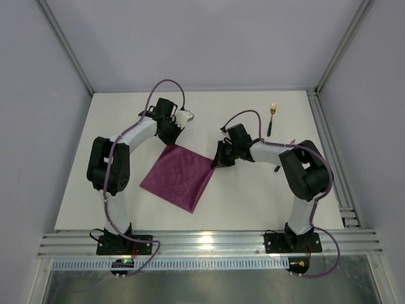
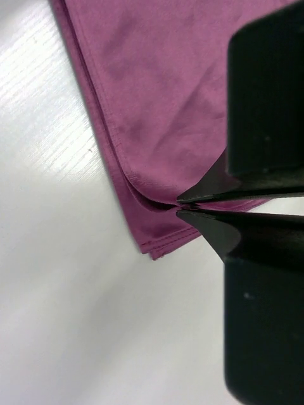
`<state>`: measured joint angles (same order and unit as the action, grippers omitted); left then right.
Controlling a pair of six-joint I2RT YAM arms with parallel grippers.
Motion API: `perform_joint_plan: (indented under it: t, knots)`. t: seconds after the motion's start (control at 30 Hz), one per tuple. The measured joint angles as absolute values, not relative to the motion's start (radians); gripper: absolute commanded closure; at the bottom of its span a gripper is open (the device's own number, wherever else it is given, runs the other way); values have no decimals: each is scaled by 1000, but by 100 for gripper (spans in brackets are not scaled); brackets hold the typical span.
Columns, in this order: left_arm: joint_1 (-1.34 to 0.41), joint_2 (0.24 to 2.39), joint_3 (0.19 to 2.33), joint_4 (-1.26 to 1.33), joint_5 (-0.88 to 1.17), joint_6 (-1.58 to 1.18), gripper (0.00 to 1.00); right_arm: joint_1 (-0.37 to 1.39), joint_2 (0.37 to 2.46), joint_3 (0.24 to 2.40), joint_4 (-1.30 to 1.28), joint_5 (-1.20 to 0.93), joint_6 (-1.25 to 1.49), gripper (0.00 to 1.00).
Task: Fold the napkin into a case and place the utensils inside
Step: Fold the top corner of the square-folded napkin at the center of the board.
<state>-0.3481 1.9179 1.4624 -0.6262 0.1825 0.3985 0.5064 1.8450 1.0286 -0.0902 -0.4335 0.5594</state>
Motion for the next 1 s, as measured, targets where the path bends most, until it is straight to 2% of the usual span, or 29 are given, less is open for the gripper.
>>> perform_joint_plan:
  t: [0.07, 0.33, 0.77, 1.0]
  knots:
    - [-344, 1956, 1478, -624, 184, 397, 90, 506, 1854, 1029, -91, -434, 559, 96]
    - [-295, 2011, 1530, -623, 228, 372, 73, 506, 1860, 1029, -91, -434, 559, 96]
    - [-286, 2015, 1541, -624, 234, 368, 72, 506, 1860, 1029, -91, -434, 559, 96]
    - [-257, 2117, 1644, -652, 266, 342, 75, 506, 1860, 1029, -91, -433, 559, 96]
